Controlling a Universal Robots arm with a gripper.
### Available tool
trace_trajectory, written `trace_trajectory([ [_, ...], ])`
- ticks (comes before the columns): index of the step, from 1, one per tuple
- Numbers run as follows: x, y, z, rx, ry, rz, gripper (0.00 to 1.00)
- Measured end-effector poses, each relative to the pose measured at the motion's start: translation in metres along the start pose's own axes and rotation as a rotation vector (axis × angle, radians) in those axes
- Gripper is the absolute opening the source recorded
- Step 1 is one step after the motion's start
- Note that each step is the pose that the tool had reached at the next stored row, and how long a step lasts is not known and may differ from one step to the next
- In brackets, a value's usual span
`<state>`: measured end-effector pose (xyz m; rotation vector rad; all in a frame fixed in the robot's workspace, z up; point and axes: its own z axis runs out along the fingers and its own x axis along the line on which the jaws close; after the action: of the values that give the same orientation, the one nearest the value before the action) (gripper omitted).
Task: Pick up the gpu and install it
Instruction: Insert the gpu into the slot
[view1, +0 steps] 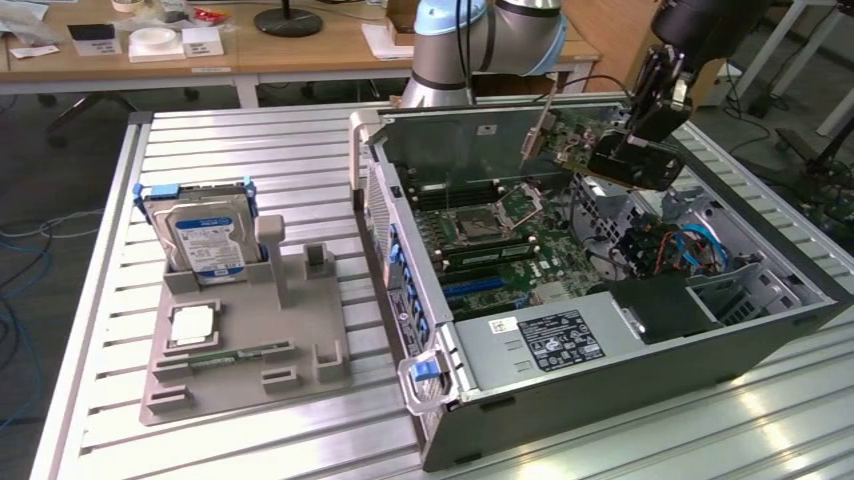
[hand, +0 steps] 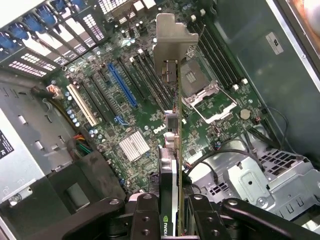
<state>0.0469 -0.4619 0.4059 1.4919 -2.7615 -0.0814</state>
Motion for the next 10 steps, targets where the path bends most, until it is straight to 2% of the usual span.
trace_trajectory([
  [3, 0.0000, 0.0000, 0.0000, -0.0003, 0.0006, -0.013, 0.27],
  [10, 0.0000, 0.0000, 0.0002, -0.0031, 0.0063, -0.136, 0.27],
])
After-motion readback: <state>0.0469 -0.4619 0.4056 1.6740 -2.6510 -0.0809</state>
